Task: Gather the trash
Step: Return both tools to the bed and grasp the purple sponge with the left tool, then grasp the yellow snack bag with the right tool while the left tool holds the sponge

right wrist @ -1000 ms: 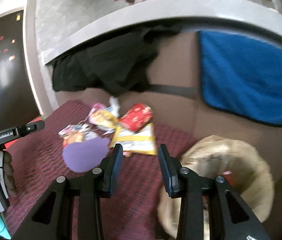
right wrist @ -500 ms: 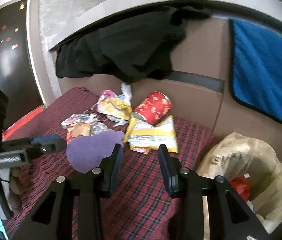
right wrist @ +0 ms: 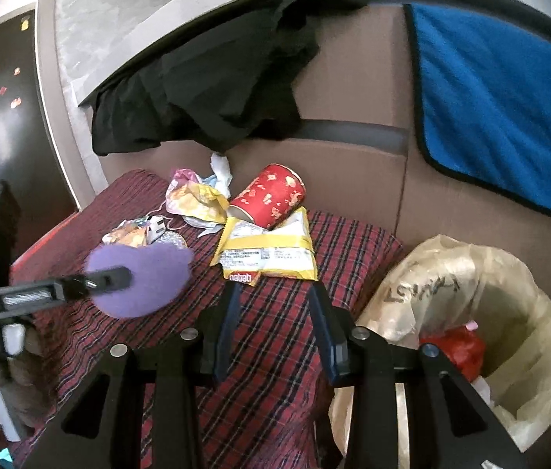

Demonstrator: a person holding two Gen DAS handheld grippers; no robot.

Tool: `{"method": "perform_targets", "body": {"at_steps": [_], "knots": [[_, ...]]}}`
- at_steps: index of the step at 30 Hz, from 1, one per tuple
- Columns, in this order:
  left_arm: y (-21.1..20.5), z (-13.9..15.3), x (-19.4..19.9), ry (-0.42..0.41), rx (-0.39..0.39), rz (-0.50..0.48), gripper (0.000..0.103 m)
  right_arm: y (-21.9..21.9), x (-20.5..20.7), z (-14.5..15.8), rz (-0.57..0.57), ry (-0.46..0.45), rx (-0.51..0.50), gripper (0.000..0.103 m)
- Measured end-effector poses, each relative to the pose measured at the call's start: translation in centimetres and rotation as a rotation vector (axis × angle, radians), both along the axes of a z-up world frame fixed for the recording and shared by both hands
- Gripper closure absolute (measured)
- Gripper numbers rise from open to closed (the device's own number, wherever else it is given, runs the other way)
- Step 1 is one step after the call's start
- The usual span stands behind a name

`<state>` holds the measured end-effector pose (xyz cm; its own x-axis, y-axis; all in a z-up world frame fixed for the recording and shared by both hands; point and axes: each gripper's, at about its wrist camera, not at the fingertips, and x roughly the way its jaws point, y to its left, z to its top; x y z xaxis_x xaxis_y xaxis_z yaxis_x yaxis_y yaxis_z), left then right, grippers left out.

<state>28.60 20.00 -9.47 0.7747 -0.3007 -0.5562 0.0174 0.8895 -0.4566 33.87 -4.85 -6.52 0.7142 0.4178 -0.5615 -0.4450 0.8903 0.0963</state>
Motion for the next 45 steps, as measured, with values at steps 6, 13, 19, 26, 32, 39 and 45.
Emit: {"method": "perform_targets", "body": {"at_steps": [6, 13, 19, 26, 32, 39, 45], "knots": [[3.1, 2.3, -3.6, -0.069, 0.061, 0.105, 0.071, 2.5, 3.0, 0.0, 0.041, 0.015, -0.046, 0.069], [6.9, 2.9, -6.1, -0.104, 0.084, 0.191, 0.071, 4.2, 9.4, -0.1, 0.033, 0.082, -0.019, 0.069], [8.3, 1.9, -6.4, -0.09, 0.064, 0.192, 0.071, 4.2, 15.3, -2.2, -0.044, 0.192, 0.019, 0.069], [9.0, 1.7, -6.8, -0.105, 0.04, 0.193, 0.071, 5.2, 11.6, -3.9, 0.061, 0.261, 0.029, 0.068], [8.7, 1.2, -7.0, -0.093, 0.016, 0.186, 0.071, 7.6, 4.4, -3.8, 0.195, 0.222, -0.019, 0.068], [8.4, 1.0, -7.3, -0.09, 0.011, 0.179, 0.071, 9.4, 1.5, -4.4, 0.204, 0.178, -0.079, 0.068], [7.5, 1.5, -7.6, -0.088, 0.029, 0.169, 0.071, 8.0, 0.4, -3.0, 0.184, 0.126, -0.034, 0.081]]}}
